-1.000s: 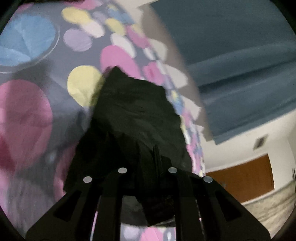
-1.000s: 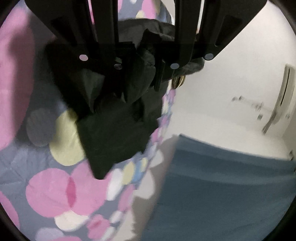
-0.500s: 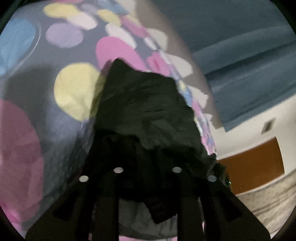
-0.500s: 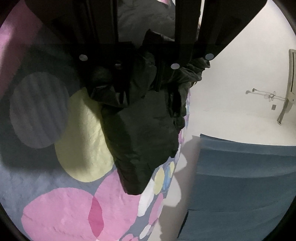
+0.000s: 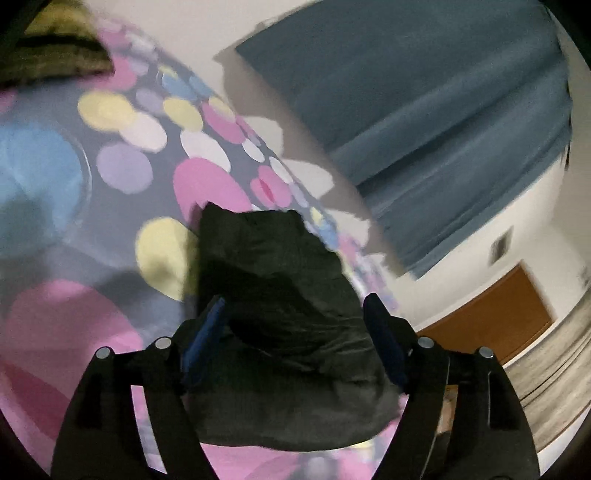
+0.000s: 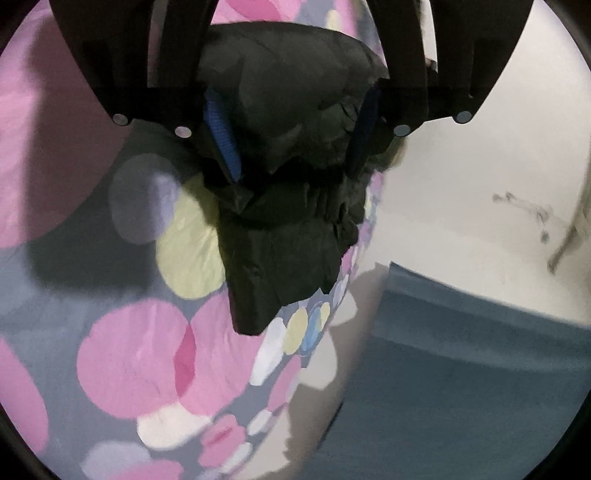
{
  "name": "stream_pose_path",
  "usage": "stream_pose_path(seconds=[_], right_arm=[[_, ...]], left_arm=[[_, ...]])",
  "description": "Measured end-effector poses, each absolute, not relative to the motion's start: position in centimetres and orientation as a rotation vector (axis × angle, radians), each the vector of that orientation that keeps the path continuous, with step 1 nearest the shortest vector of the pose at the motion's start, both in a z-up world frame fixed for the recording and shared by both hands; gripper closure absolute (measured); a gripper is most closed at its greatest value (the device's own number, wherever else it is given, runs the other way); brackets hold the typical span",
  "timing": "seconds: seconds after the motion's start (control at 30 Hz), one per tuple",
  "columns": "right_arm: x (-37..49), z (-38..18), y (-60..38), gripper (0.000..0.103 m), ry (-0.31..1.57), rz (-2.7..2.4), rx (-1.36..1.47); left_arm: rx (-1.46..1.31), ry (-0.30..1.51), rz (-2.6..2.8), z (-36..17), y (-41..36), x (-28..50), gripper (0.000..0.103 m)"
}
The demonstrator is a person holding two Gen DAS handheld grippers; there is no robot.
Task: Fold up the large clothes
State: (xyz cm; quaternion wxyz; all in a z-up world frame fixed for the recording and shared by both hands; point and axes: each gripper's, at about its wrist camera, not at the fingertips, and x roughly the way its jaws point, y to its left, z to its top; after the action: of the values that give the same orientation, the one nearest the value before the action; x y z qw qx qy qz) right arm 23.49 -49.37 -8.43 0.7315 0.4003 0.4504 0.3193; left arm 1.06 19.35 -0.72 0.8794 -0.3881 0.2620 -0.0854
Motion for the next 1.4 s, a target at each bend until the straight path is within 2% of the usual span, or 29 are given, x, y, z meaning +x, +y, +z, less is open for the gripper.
stream_pose_path(seconds=[0.1,0.23,0.37,0.53,0.87,0.93,1.0,1.03,1.07,1.1,1.17,1.2,1.27,1.4], right_arm=[[23.1,-7.0,-48.7,0.039,0.983,0.676,0.672],[22.9,-5.5,-46.2,0.037,0.946,0.666,0.388],[23.1,-4.2,-44.3,0.026,0.878,0.721,0.21],[24.1,-3.8,-43.0,0.023,0.853,0.756,0.123],[26.2,-4.8,-42.2,0.023,0.862,0.822,0.204],[26.2,-4.7,-42.0,0.028,0.851,0.83,0.214],[26.1,-4.8,-41.6,0.047,0.855,0.83,0.208],[26.2,-4.8,-41.4,0.05,0.86,0.819,0.196],[26.1,-4.8,-41.2,0.058,0.86,0.81,0.181],[25.8,-4.8,-40.9,0.066,0.859,0.802,0.162],[25.5,-4.5,-40.8,0.074,0.851,0.788,0.149],[25.2,-4.3,-40.8,0.079,0.842,0.781,0.146],[24.6,-3.8,-40.8,0.082,0.826,0.766,0.14],[22.8,-1.8,-41.2,0.085,0.777,0.741,0.126]], left_arm=[[-0.674,0.613,-0.164,-1.1,18.2,1.8,0.027],[-0.518,0.65,-0.171,-1.7,16.7,2.7,0.027],[-0.421,0.651,-0.197,-1.9,15.9,3.9,0.027],[-0.36,0.645,-0.236,-2.1,15.6,5.5,0.025],[-0.302,0.672,-0.308,-2.2,14.8,8.9,0.023],[-0.3,0.679,-0.325,-2.1,14.6,9.2,0.023],[-0.293,0.68,-0.326,-2.1,14.4,9.4,0.025],[-0.294,0.682,-0.326,-2.1,14.3,9.5,0.032],[-0.295,0.691,-0.323,-2.2,14.3,9.5,0.044],[-0.295,0.7,-0.316,-2.2,14.2,9.6,0.05],[-0.301,0.724,-0.289,-2.3,14.0,9.8,0.071],[-0.303,0.729,-0.274,-2.3,14.0,9.9,0.076],[-0.292,0.725,-0.238,-1.9,13.5,9.5,0.084],[-0.223,0.697,-0.188,-0.1,11.9,8.4,0.088]])
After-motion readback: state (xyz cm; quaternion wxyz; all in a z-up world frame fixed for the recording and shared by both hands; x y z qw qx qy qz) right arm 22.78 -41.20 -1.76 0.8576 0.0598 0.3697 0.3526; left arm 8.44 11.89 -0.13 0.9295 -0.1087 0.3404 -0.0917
